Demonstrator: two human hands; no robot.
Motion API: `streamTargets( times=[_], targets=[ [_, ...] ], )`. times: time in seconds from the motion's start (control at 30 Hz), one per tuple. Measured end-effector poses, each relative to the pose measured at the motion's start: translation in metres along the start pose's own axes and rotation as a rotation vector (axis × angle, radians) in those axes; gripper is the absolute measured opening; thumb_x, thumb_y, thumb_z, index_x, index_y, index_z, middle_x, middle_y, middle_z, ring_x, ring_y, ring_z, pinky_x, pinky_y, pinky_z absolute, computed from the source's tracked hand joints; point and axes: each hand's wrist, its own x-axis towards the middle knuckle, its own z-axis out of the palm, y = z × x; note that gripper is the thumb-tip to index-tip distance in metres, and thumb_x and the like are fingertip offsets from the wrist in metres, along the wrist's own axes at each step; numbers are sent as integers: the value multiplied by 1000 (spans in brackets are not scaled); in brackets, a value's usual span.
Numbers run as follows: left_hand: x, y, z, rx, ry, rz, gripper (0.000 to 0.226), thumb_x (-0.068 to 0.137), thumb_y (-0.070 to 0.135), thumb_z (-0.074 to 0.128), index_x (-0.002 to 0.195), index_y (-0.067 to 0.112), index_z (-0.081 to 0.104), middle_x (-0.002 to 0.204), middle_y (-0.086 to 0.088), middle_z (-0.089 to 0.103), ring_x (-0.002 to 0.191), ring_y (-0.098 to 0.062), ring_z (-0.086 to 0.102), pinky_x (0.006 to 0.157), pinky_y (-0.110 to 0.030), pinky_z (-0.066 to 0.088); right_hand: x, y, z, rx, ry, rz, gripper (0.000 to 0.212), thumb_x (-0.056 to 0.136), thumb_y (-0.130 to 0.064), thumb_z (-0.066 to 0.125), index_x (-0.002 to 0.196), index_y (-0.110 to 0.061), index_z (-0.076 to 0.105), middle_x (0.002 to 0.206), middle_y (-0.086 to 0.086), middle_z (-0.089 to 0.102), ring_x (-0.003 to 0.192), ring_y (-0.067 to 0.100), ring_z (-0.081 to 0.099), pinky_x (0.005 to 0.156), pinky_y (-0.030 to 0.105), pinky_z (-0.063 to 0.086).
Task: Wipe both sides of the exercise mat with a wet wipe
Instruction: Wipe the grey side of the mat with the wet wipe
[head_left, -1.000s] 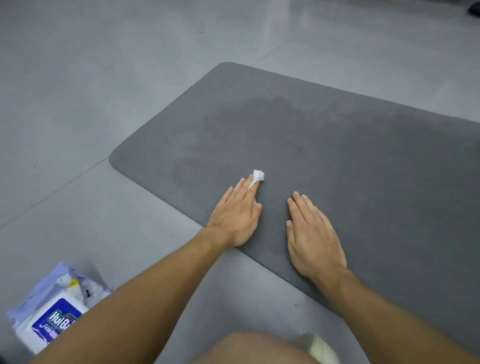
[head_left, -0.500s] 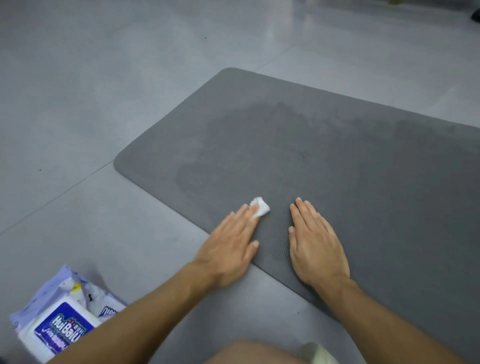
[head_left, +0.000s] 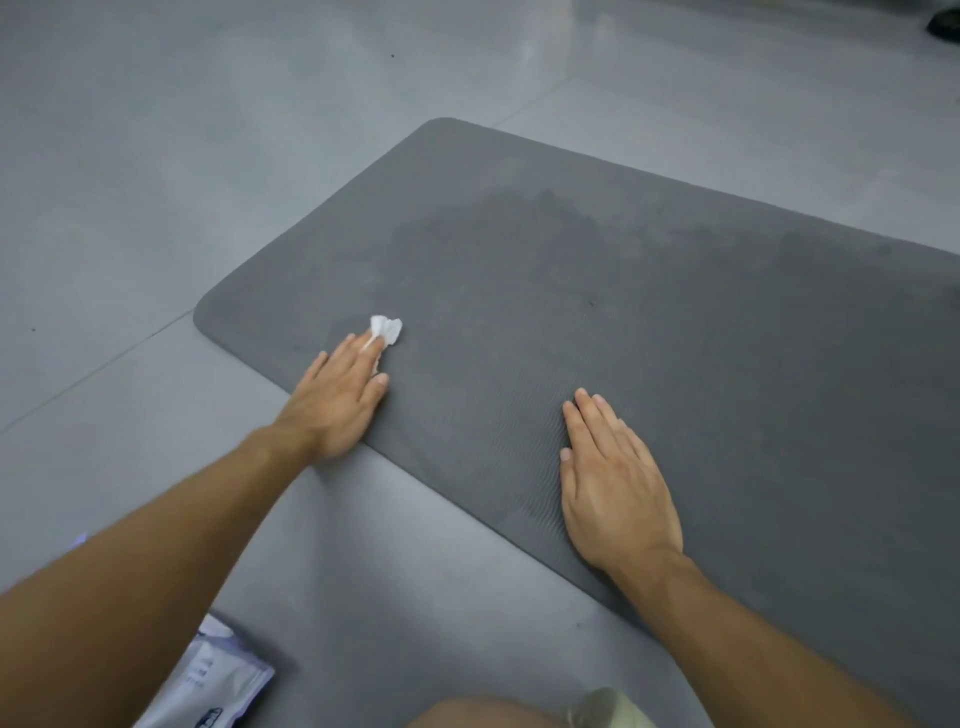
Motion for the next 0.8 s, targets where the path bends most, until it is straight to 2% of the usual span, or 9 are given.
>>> streamTargets(
  times=[0.1,0.17,0.27,0.33,0.5,0.57,0.7,0.8],
  targets=[
    [7,-10,1,-46,25,-51,61,109,41,26,164,23,7,172,5,5,158,-16,0,128,-38,3,0,0,0,2,-5,3,58,105,-31,19,157,-10,33,166,3,27,153,17,23,125,34,20],
    [4,2,7,-80,55,52,63,107,44,25,164,26,5,172,5,5,158,-18,2,128,-39,5,1,0,0,4,-8,8,58,105,-31,19,157,-10,33,166,3,27,153,17,23,125,35,21],
    [-16,42,19,-70,57,247,68,101,48,22,163,32,0,171,10,-1,157,-9,-3,128,-37,5,1,0,-1,9,-14,11,59,104,-32,18,157,-11,33,166,3,27,153,17,23,125,35,22],
    [-37,71,28,-49,32,318,70,100,48,22,163,33,-3,171,10,-5,156,-6,-8,128,-34,3,1,-1,-1,18,-18,11,59,104,-32,19,158,-11,32,166,2,27,154,16,22,125,35,21],
    [-106,128,52,49,-23,556,69,105,43,27,164,15,5,172,3,-3,157,-12,-10,127,-33,-1,1,0,-2,24,-20,4,60,103,-32,17,157,-10,33,166,3,26,154,17,21,124,35,22],
    [-127,134,53,72,-15,597,66,107,41,28,164,15,5,172,4,-3,157,-12,-8,126,-32,0,1,1,-2,37,-29,-8,62,103,-34,12,158,-10,31,167,3,23,155,16,18,125,35,20],
    [-105,106,41,-54,-44,522,64,106,38,29,164,27,4,171,13,1,156,-5,-4,125,-25,-5,1,0,-3,52,-19,15,59,104,-32,18,158,-12,31,167,0,23,155,14,18,125,33,18],
    [-63,64,31,-2,10,326,69,101,52,11,163,22,13,170,9,7,156,-6,-5,127,-30,-3,1,-1,-4,48,-21,18,58,105,-32,19,159,-13,30,167,0,23,155,14,18,126,32,15]
  ],
)
